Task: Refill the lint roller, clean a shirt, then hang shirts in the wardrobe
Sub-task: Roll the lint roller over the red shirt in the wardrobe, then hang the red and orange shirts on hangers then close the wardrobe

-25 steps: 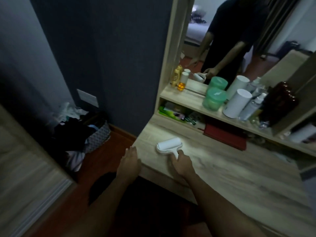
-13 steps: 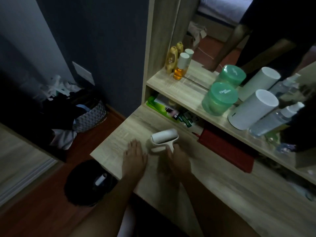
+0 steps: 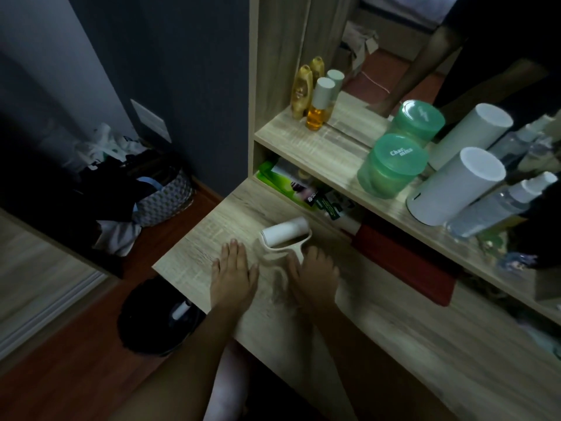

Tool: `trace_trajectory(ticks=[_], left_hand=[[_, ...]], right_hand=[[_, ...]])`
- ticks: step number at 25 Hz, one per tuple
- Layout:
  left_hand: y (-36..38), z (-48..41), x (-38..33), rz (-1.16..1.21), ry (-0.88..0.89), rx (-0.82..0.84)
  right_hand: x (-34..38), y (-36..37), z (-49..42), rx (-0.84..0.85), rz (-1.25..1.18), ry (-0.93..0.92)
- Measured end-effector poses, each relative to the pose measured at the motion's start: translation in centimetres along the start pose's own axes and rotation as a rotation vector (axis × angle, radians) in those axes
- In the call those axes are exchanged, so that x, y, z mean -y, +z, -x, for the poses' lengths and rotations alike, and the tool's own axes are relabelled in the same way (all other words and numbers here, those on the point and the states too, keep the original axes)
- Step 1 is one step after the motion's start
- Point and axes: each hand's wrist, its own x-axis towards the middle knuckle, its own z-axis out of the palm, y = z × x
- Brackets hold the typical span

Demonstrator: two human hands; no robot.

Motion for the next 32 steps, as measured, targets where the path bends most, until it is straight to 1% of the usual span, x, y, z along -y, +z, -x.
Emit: trace_trajectory(ticks=[2, 4, 6, 7, 9, 12, 14, 16, 19, 22, 25, 28, 32], left_hand=[[-1.5, 0.0, 0.1, 0.072, 0.013, 0.021], [-4.7, 0.0, 0.3, 0.105, 0.03, -0.035], [-9.2, -0.3, 0.8, 0.075, 0.052, -0.142], [-12.0, -0.5, 1.3, 0.072, 0.055, -0.205], [-17.7, -0.8, 2.4, 0.079, 0.06, -0.32], [-27.8, 0.4, 6.3, 0.007, 0.064, -0.533], [-34.6, 2.1, 10.0, -0.063, 0.035, -0.667], [-40.9, 4.1, 14.1, -0.129, 0.01, -0.8], [-49.0, 8.0, 20.8, -0.185, -0.039, -0.938], [-56.6, 12.5, 29.0, -0.317, -0.061, -1.045], [-63.4, 16.1, 36.7, -0.411, -0.05, -1.12], [-69.5, 18.4, 43.5, -0.499, -0.046, -1.145], [-76.9, 20.7, 51.1, -0.621, -0.037, -1.227]], right_hand=[[0.6, -1.2, -0.3, 0.005, 0.001, -0.022], [2.7, -3.2, -0.7, -0.066, -0.098, -0.136], [6.2, -5.8, -1.2, -0.126, -0.229, -0.299], [8.7, -7.2, -1.5, -0.121, -0.28, -0.376], [13.9, -9.9, -2.4, -0.114, -0.326, -0.51], [24.1, -13.9, -3.2, -0.2, -0.365, -0.741], [31.7, -16.5, -2.6, -0.198, -0.371, -0.866], [38.8, -18.7, -1.7, -0.234, -0.375, -0.987], [49.2, -21.3, 0.7, -0.31, -0.403, -1.134], [60.0, -22.5, 4.3, -0.339, -0.419, -1.264], [69.8, -22.9, 8.0, -0.405, -0.507, -1.308], [78.5, -22.9, 11.1, -0.433, -0.534, -1.34], [87.6, -23.5, 13.5, -0.45, -0.571, -1.368]])
